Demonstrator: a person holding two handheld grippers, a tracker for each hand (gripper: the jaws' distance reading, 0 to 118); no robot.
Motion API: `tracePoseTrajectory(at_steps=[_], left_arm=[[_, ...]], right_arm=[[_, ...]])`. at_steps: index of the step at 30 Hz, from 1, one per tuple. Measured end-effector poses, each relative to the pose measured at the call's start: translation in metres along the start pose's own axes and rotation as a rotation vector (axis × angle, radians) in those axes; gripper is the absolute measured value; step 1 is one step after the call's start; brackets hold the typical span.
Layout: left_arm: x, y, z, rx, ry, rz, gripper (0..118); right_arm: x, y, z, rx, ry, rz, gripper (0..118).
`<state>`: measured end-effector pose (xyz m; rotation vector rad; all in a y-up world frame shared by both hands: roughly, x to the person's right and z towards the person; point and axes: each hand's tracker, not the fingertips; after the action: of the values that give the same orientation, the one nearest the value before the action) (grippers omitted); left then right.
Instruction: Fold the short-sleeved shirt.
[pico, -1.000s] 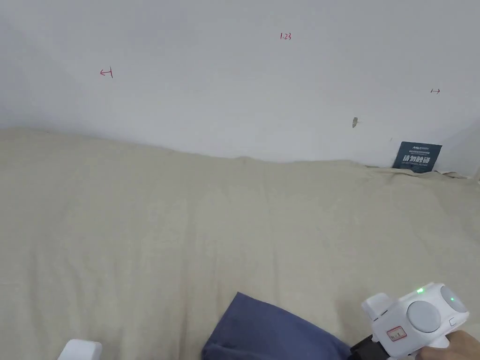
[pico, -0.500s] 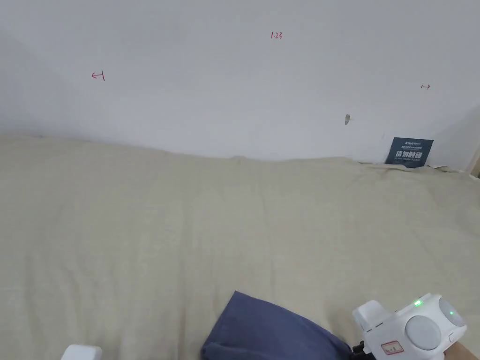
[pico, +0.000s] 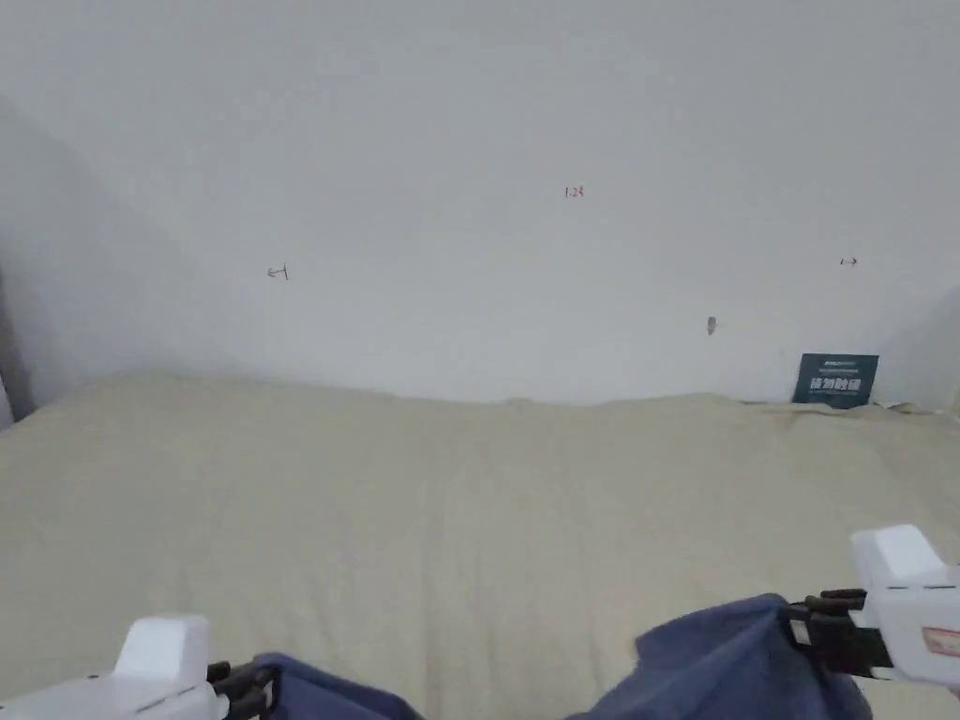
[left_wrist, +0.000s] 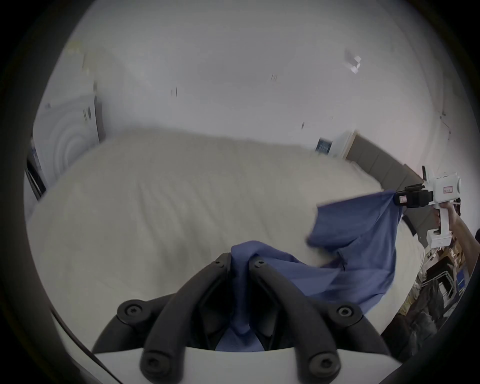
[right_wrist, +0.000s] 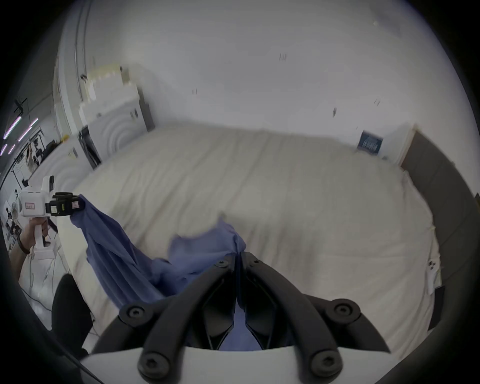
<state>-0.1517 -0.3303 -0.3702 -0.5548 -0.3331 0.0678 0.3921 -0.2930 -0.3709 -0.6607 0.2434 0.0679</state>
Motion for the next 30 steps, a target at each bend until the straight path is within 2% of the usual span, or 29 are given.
tracePoseTrajectory(at_steps=[6, 7, 12, 19, 21, 23, 25, 26, 27, 30], left_arm=[[-0.001, 0.078, 0.104, 0.241, 0.022, -0.091, 10], [-0.003, 0.091, 0.117, 0.273, 0.038, -0.104, 10], [-0.006, 0.150, 0.170, 0.414, 0.125, -0.161, 10], [-0.009, 0.220, 0.210, 0.490, 0.185, -0.167, 10], [-0.014, 0.236, 0.214, 0.483, 0.192, -0.158, 10], [-0.019, 0.244, 0.217, 0.503, 0.205, -0.149, 10], [-0.025, 0.250, 0.218, 0.500, 0.212, -0.142, 10], [-0.028, 0.251, 0.218, 0.507, 0.207, -0.135, 10], [0.000, 0.252, 0.228, 0.504, 0.208, -0.144, 10], [0.000, 0.251, 0.226, 0.508, 0.214, -0.148, 10]], right_arm=[[-0.021, 0.056, 0.121, 0.257, -0.112, -0.014, 3], [-0.025, 0.065, 0.137, 0.314, -0.156, -0.007, 3], [-0.048, 0.116, 0.202, 0.446, -0.280, 0.008, 3], [-0.078, 0.183, 0.259, 0.596, -0.409, 0.057, 3], [-0.082, 0.200, 0.268, 0.620, -0.433, 0.027, 2], [-0.087, 0.213, 0.276, 0.639, -0.442, 0.028, 3], [-0.091, 0.224, 0.280, 0.649, -0.511, 0.054, 2], [-0.093, 0.227, 0.280, 0.646, -0.507, 0.051, 2], [-0.094, 0.230, 0.281, 0.646, -0.517, 0.058, 3], [-0.096, 0.233, 0.278, 0.663, -0.544, 0.060, 2]])
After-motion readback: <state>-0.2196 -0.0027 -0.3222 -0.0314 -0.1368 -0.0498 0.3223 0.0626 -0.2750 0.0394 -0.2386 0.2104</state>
